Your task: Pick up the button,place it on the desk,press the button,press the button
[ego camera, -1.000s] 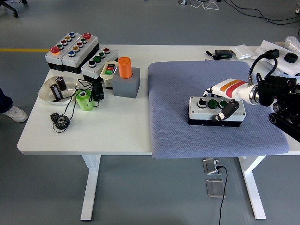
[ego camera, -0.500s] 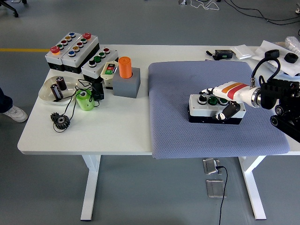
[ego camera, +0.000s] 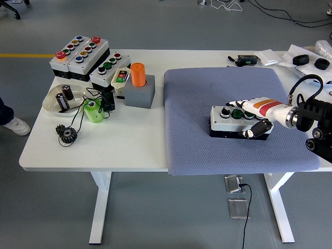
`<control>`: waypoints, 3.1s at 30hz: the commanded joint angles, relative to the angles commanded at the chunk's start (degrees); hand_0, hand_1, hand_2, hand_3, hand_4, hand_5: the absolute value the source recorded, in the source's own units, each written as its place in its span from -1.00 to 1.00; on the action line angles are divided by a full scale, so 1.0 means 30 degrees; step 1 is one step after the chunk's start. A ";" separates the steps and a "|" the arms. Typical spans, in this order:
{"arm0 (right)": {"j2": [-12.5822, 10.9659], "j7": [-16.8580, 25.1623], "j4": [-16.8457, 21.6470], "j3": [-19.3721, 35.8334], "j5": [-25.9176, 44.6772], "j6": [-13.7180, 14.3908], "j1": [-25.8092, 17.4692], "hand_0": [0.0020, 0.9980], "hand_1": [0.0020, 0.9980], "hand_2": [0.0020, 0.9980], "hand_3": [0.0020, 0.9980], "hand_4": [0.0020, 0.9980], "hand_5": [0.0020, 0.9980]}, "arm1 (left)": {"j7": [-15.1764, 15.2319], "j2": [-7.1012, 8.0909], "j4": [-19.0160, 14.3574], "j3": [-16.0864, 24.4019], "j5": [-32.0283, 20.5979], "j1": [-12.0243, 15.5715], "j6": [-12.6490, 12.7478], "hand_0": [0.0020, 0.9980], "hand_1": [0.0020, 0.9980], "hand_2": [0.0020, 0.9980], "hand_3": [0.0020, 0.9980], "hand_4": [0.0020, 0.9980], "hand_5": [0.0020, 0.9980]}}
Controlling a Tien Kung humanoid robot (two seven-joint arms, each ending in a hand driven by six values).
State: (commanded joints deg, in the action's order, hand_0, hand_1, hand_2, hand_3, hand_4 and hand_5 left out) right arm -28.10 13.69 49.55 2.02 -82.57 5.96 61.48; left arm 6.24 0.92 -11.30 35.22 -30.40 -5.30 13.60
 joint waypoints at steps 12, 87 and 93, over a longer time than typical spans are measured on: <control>-0.0408 0.0016 0.0791 0.1031 0.0199 -0.0440 -0.0125 0.86 0.76 0.96 1.00 0.62 -0.63 | 0.0017 0.0024 0.0003 0.0156 0.0080 -0.0022 -0.0005 0.44 0.60 0.66 0.37 -0.13 0.93; -0.5587 -0.4812 0.6935 0.4849 0.5077 -0.1443 -0.3357 -0.60 -1.00 -0.77 0.52 0.21 -0.07 | -0.0100 0.0039 0.0087 -0.0621 -0.0095 0.0207 -0.0008 0.44 0.57 0.63 0.35 -0.14 0.94; -0.5355 -0.4836 0.6752 0.4446 0.5001 -0.1472 -0.3199 -0.60 -1.00 -0.77 0.52 0.21 -0.07 | -0.0083 0.0053 0.0069 -0.0432 0.0014 0.0156 -0.0014 0.44 0.57 0.63 0.35 -0.14 0.93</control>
State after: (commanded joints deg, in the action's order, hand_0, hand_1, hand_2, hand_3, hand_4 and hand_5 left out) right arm -44.17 -0.82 69.81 15.36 -67.57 1.54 51.89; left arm 5.99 1.08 -11.09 33.92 -30.35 -4.83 13.56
